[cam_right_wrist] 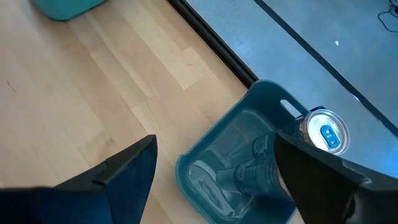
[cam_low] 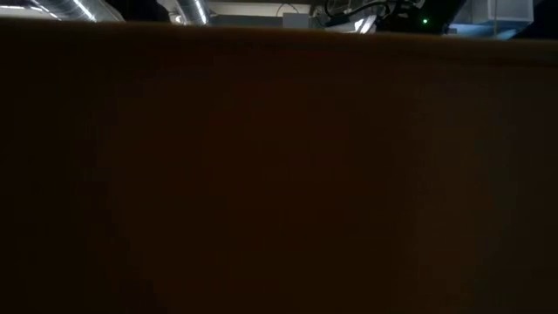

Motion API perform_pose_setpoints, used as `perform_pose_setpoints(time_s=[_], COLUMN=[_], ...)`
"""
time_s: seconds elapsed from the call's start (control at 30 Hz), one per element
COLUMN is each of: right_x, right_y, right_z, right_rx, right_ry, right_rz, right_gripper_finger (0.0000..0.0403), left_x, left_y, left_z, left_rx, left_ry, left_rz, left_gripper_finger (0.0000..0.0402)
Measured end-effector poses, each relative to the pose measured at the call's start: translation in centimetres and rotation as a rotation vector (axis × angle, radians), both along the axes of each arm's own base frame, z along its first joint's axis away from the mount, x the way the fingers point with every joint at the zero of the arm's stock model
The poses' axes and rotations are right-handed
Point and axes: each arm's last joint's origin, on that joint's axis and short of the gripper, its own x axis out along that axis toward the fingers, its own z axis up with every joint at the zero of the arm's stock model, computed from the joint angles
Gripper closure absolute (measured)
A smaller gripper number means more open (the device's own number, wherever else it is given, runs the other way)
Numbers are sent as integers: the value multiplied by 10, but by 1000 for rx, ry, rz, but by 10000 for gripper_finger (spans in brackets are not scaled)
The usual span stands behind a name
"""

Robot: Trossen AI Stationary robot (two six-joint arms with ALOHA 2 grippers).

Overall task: Sort soda cans
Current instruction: Put the top blue soda can into the blue bin

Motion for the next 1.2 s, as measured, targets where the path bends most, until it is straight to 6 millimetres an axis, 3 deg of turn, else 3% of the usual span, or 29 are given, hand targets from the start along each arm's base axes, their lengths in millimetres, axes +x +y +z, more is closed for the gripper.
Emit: perform_pose_setpoints(time_s=[1.2], right_x=[0], right_y=[0], right_z=[0], right_rx=[17], right_ry=[-9], right_rz=[7], right_gripper_finger=[81], left_x=[0], left_y=[-7], left_z=[-45], left_rx=[19], left_ry=[45], left_rz=[-44], left_gripper_finger=[107])
